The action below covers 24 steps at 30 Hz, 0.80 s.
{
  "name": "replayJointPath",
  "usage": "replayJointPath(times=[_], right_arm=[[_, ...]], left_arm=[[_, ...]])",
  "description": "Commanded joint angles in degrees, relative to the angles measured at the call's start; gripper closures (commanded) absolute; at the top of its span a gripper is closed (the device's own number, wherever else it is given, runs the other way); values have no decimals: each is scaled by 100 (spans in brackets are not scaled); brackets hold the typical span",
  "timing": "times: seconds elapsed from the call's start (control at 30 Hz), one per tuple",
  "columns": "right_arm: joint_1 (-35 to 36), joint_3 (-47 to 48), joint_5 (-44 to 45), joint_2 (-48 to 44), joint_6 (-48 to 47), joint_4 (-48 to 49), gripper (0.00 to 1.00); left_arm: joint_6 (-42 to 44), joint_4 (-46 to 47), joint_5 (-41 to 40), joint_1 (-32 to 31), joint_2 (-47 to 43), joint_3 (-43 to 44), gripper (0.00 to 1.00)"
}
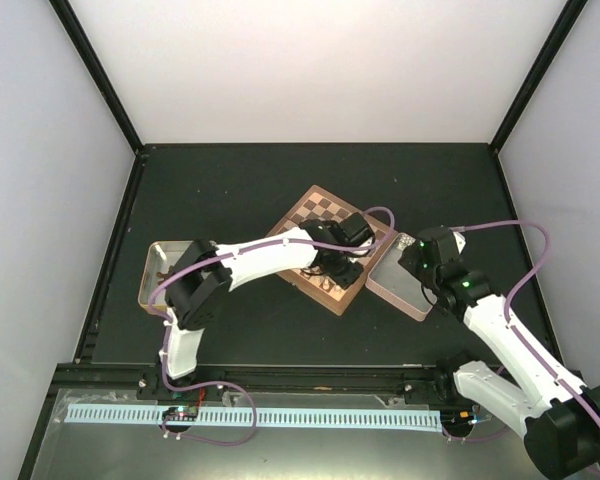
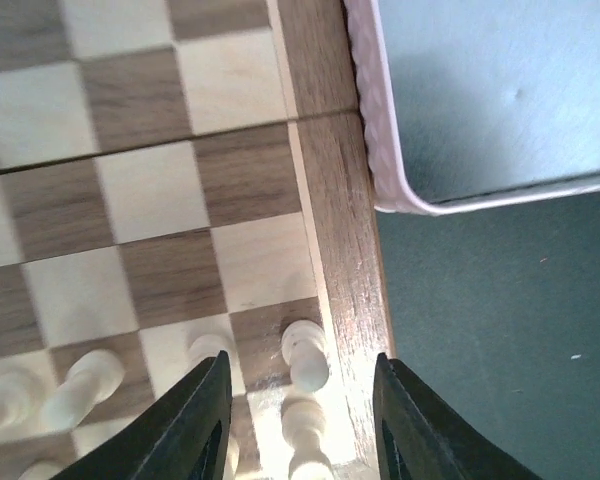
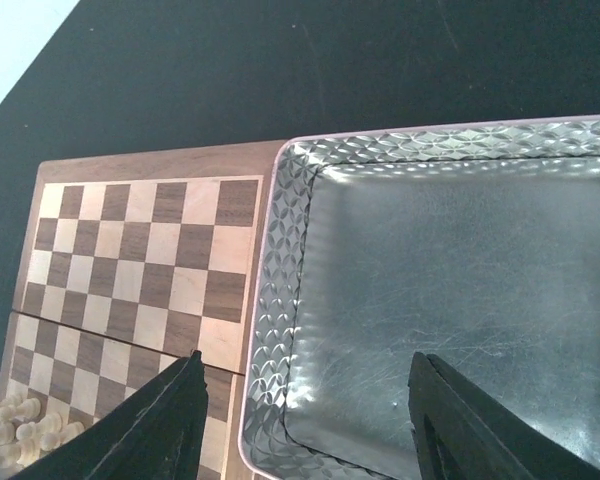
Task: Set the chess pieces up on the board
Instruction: Place the chess piece on the chessboard, then reset both arms
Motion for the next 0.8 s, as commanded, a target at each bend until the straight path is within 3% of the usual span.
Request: replayJointPath(times=[0.0, 0.2, 0.3, 0.37, 0.4, 0.57, 0.77], right_arm=[[-38, 198, 98, -227, -279, -6, 44], [-44, 243, 6, -443, -919, 29, 43], [-44, 258, -141, -530, -1215, 36, 37], [-44, 284, -229, -598, -1374, -3, 34], [-49, 300, -259, -642, -1466, -25, 32], [-44, 747, 129, -872, -1902, -586, 10], [-43, 1368, 697, -1502, -2246, -1399, 3]], left_arm=[[-299, 247, -328, 144, -1004, -14, 56], [-569, 1217, -363, 604, -2702, -1327, 43], [-665, 1634, -553, 815, -3664, -2007, 35], [-700, 1782, -794, 910, -4327, -2401, 7], [-721, 1834, -977, 933, -4633, -2594, 2], [-759, 2046, -1599, 1022, -6422, -3615, 1], [-667, 1262, -1895, 1025, -8041, -3950, 1]])
